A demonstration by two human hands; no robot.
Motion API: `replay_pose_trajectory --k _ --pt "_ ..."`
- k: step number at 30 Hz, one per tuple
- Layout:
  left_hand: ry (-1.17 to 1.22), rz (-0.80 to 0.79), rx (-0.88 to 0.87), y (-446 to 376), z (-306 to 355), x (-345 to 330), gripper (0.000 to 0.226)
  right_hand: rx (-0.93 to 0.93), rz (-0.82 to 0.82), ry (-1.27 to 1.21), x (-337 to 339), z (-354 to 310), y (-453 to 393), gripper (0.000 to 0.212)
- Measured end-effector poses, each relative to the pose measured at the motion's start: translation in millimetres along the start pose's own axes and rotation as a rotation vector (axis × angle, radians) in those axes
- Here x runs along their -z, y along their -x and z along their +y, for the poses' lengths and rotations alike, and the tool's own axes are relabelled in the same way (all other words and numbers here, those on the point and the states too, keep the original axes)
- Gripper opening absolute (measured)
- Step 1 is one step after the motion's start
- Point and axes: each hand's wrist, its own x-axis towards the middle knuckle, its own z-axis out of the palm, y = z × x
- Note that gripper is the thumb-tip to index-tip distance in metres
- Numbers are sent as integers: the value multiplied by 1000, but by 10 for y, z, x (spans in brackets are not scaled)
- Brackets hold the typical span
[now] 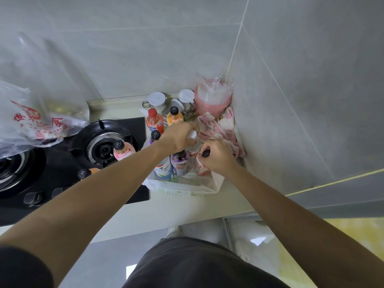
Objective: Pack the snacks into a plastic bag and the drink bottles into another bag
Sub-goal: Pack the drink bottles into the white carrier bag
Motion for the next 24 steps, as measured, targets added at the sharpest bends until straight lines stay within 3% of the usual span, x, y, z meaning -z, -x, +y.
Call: replay_pose_trajectory --k 18,24 --pt "36 58 17 179 -44 -102 23 27 -30 -212 -58 92 118 25" --pt "34 94 58 330 51 -82 33 -13 -59 -247 -29 156 167 30"
